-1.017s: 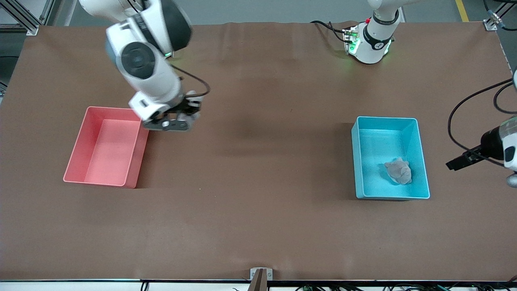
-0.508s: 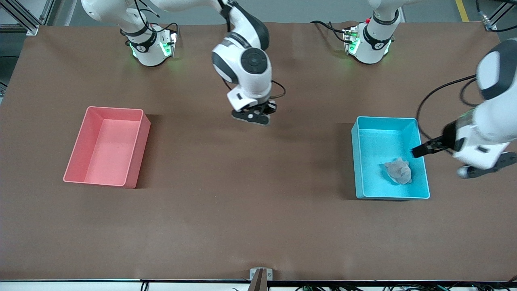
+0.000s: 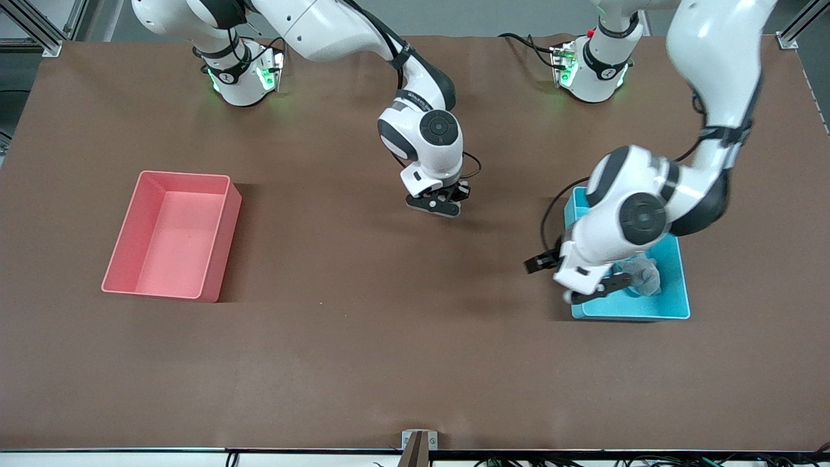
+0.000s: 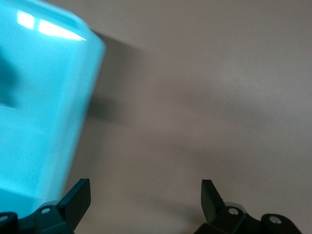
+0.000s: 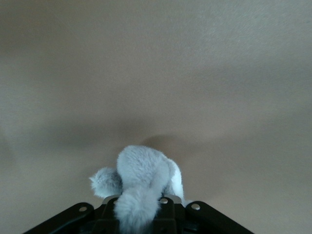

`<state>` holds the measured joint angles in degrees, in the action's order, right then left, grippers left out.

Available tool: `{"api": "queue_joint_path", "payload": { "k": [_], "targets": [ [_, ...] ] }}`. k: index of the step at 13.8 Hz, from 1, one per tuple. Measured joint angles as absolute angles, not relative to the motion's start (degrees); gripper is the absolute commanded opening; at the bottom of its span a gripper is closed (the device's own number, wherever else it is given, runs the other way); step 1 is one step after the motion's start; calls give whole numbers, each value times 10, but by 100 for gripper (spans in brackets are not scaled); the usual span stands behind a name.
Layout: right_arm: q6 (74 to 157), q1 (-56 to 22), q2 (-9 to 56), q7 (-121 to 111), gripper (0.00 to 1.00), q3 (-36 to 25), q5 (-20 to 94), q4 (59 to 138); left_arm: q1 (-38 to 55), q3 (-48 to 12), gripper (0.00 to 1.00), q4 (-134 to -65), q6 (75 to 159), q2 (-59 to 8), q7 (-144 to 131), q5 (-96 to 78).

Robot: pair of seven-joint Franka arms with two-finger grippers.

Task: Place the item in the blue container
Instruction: 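Grasp the second plush with the left gripper while the right gripper releases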

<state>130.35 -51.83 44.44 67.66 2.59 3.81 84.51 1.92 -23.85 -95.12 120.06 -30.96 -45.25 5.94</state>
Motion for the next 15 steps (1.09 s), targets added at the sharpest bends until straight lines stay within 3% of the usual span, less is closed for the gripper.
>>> {"api": "queue_joint_path", "payload": {
  "k": [2, 4, 9, 15],
  "targets": [
    [1310, -519, 453, 676, 57, 25, 38, 843, 37, -238, 100, -961, 1246, -345, -475, 59],
    [1310, -519, 453, 676, 100, 24, 38, 840, 50, -238, 100, -961, 1262, -362, -491, 59],
    [1281, -519, 446, 676, 100, 19, 37, 824, 63, -237, 100, -968, 1263, -365, -525, 70],
    [1032, -474, 312, 622, 100, 7, 36, 805, 74, -240, 100, -979, 1263, -365, -598, 70]
  ]
}}
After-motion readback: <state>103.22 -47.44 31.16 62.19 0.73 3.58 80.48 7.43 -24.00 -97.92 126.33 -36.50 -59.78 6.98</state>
